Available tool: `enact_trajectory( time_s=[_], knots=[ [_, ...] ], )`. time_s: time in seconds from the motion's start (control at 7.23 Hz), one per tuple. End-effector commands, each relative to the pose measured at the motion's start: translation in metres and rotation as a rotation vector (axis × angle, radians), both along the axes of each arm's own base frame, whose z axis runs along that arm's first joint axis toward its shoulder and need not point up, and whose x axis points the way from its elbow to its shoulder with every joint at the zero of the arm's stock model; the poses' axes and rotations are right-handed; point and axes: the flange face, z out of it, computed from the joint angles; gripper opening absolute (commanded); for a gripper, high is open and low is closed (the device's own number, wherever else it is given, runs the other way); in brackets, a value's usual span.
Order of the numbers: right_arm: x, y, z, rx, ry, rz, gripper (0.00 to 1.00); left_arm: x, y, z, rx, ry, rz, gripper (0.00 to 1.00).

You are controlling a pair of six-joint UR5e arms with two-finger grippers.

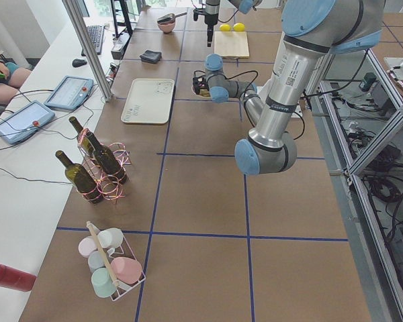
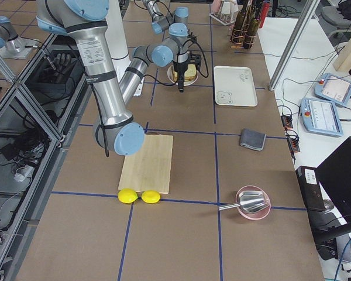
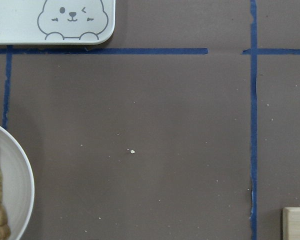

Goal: Make sandwich and place on tray
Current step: 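Lift the plate with the left gripper and carry it onto the tray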

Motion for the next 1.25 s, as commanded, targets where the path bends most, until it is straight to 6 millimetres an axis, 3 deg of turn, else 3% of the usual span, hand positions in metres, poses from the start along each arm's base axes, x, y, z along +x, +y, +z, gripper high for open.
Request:
enact_trajectory(
  time_s=[0.0, 0.14, 0.42, 0.69, 0.83, 1.11],
  knots=[
    [0.028, -0.005, 0.029, 0.041, 0.052, -0.052, 1.00, -0.002, -0.030, 0.007, -0.197, 0.070, -0.133, 0.00],
    [0.046, -0.012, 0.045, 0.073, 0.078, -0.087, 1.00, 0.001, -0.050, 0.000, -0.279, 0.116, -0.190, 0.00],
    [0.103, -0.042, 0.074, 0.077, 0.072, -0.121, 1.00, 0.019, -0.087, -0.011, -0.412, 0.140, -0.357, 0.00],
    [0.149, -0.062, 0.101, 0.072, 0.049, -0.149, 1.00, 0.031, -0.150, -0.005, -0.442, 0.130, -0.498, 0.00],
    [0.151, -0.062, 0.101, 0.065, 0.037, -0.150, 1.00, 0.039, -0.178, 0.005, -0.432, 0.118, -0.558, 0.00],
    [0.148, -0.064, 0.099, 0.040, 0.004, -0.157, 1.00, 0.064, -0.211, 0.021, -0.425, 0.105, -0.609, 0.00]
  ],
)
